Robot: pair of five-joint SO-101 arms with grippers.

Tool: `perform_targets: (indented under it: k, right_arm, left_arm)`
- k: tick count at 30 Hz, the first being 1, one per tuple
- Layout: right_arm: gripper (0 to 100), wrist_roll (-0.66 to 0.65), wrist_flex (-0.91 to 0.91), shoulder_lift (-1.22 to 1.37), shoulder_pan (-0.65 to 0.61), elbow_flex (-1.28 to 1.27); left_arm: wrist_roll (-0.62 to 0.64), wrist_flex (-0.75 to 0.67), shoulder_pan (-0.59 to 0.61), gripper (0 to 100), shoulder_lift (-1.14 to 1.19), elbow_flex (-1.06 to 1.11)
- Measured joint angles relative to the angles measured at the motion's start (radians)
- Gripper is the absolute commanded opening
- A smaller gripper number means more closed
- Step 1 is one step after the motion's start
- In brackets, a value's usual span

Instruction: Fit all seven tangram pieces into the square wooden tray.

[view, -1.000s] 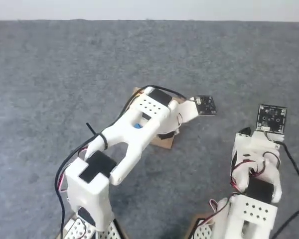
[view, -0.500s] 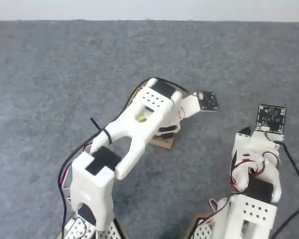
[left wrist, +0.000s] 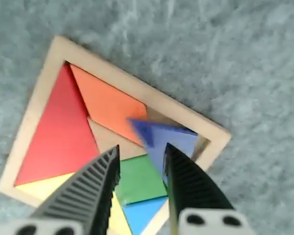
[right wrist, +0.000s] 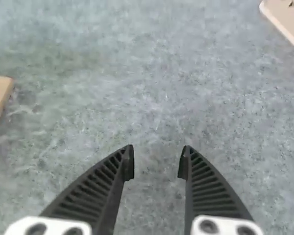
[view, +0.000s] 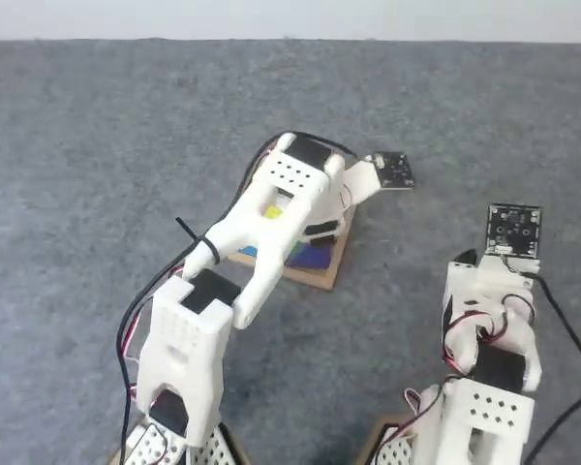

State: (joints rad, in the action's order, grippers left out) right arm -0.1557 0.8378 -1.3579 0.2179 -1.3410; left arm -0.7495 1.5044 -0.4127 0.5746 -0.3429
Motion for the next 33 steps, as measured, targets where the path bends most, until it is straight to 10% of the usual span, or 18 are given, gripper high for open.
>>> perform_targets:
  k: [12,19,33]
  right_arm:
    - [16.2,-0.005,0.0,-0.002,-0.003,0.0]
    - [12.5,-0.008,0.0,-0.002,-0.003,0.0]
    - [2.6,-0.025,0.0,-0.002,-0.103,-0.031]
  left_arm:
    - [0.057,0.003,0.044,13,0.003,-0.049]
    - [0.293,-0.037,0.046,10,-0.1,0.026]
    - [0.555,-0.847,0.213,10,-0.85,1.155]
